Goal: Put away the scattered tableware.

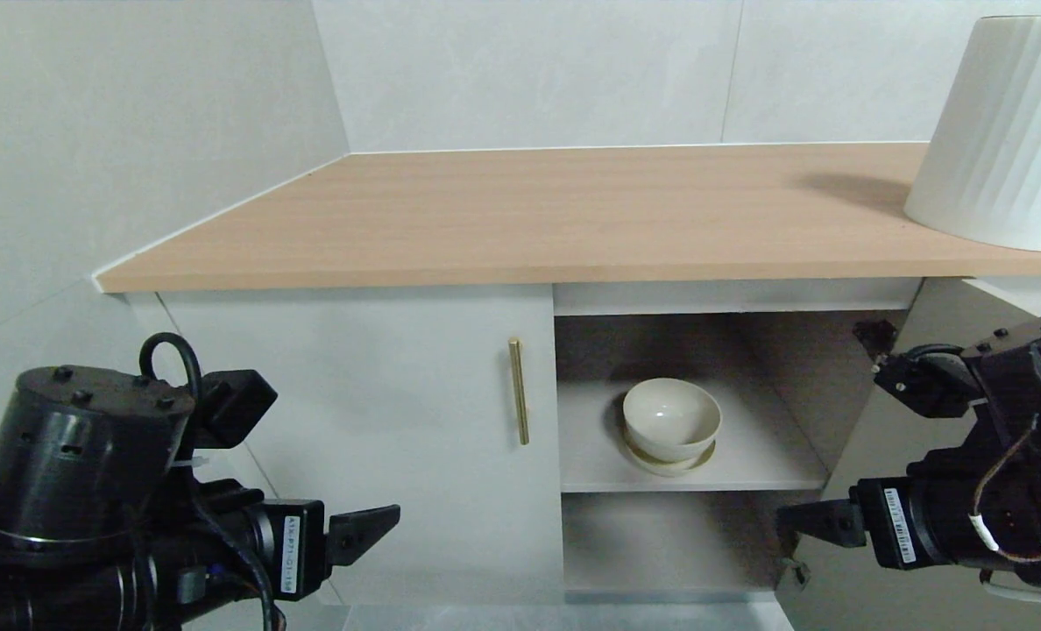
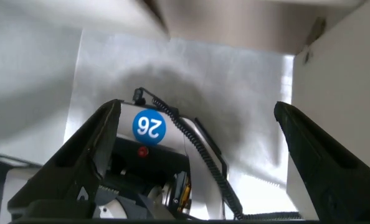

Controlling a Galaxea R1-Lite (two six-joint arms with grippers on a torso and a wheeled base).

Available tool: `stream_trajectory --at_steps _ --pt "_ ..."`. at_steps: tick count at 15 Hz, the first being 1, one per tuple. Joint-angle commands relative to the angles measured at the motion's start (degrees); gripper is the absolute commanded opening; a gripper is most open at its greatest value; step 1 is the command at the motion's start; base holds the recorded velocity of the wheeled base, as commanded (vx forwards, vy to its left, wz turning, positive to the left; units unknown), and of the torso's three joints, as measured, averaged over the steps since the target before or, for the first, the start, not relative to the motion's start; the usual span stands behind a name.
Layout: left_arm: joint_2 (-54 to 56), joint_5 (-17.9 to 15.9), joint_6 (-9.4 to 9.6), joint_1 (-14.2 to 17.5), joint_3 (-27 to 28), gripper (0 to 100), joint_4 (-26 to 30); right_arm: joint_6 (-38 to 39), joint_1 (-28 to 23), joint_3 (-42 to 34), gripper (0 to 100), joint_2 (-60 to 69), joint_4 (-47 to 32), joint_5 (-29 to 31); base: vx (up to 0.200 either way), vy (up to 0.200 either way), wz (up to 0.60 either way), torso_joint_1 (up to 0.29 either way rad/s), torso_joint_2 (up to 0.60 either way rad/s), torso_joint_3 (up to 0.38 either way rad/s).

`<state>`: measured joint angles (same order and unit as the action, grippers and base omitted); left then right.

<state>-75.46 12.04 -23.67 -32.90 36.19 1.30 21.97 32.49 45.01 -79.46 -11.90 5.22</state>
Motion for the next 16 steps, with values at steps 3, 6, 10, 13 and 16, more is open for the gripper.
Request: stream_trajectory --at_steps 3,6,10,13,16 --pt "-0.6 0.3 -0.06 0.0 0.1 100 -0.1 -0.1 1.0 -0.4 100 0.2 0.0 0.9 -0.200 0.000 0.00 -0.001 0.00 0.001" --pt "-0.7 0.3 -0.06 0.0 0.0 100 -0.1 -0.1 1.0 -0.6 100 -0.3 0.0 0.9 -0.200 0.000 0.00 0.002 0.00 0.002" --pt "-1.4 0.3 -0.06 -0.1 0.0 100 -0.1 -0.1 1.0 -0.6 100 -1.2 0.1 0.9 -0.200 0.000 0.00 0.001 0.00 0.005" --pt "-1.5 0.3 -0.06 -0.1 0.0 100 -0.1 -0.1 1.0 -0.6 100 -1.3 0.1 1.0 -0.200 0.000 0.00 0.004 0.00 0.004" --pt "-1.9 0.3 0.03 -0.1 -0.1 100 -0.1 -0.6 0.9 -0.6 100 -2.1 0.1 1.0 -0.067 0.000 0.00 -0.001 0.00 0.001"
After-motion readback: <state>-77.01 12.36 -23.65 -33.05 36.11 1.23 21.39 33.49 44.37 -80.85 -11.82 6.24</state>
